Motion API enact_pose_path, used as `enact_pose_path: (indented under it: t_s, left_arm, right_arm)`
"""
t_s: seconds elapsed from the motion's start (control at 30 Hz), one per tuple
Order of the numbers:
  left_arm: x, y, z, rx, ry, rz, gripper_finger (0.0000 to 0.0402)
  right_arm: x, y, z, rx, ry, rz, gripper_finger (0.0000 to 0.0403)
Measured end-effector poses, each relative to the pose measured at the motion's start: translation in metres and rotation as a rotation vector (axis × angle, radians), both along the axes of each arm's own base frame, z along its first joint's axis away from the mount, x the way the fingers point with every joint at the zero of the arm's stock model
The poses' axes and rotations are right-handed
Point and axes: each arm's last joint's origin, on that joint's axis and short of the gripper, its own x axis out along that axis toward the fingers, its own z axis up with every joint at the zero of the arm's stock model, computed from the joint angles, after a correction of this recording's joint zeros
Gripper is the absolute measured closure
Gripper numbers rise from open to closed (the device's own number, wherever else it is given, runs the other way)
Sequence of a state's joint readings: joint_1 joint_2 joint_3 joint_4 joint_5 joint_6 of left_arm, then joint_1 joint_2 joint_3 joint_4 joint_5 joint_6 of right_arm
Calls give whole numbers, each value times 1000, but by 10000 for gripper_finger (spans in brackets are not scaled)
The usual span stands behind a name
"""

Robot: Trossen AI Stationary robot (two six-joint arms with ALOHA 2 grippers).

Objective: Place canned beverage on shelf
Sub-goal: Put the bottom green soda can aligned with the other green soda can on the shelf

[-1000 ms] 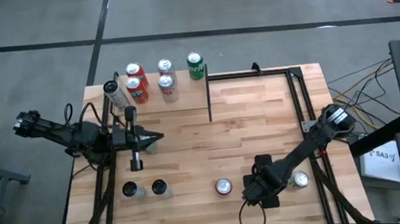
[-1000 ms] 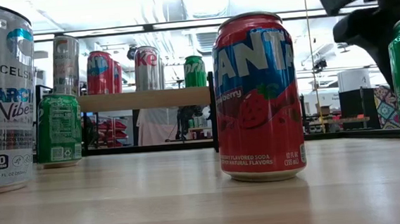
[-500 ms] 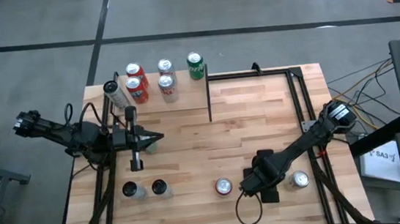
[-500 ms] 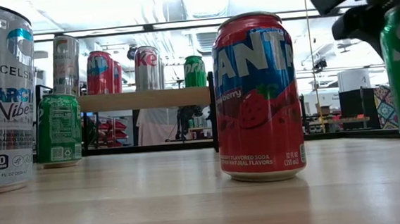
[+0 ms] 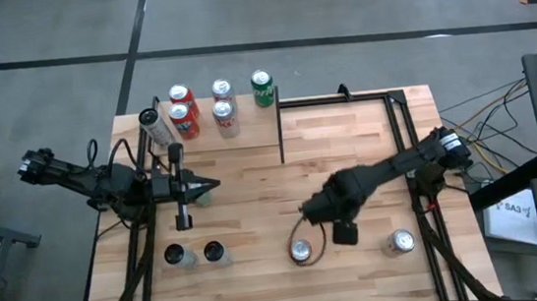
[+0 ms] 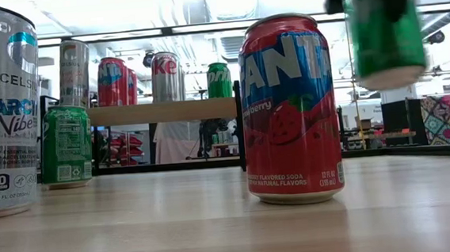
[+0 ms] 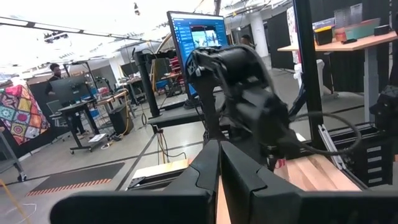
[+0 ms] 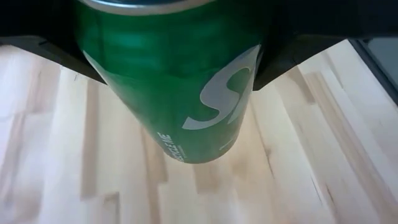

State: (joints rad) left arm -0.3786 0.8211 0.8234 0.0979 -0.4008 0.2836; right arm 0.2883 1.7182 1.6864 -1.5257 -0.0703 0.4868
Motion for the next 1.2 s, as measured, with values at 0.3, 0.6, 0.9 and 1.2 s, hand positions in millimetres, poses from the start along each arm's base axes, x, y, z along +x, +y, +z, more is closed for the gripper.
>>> enact_pose_path:
  t_s: [0.3,0.6,0.9,1.2]
  left_arm:
    - [-2,1,-2,9,22,0,402]
    - [-2,1,-7,-11,75,-2,402]
    - [27,-10,-31,3,209,3,331]
    - [61,-13,-54,-11,233,310,132]
  right_arm:
    - [34,-46,42,8,-181,20,104]
    - [76,-84,69,-97,-362,173,104]
    - [92,-92,63,-229,-354,315,103]
    - [90,-92,66,-235,-361,300,103]
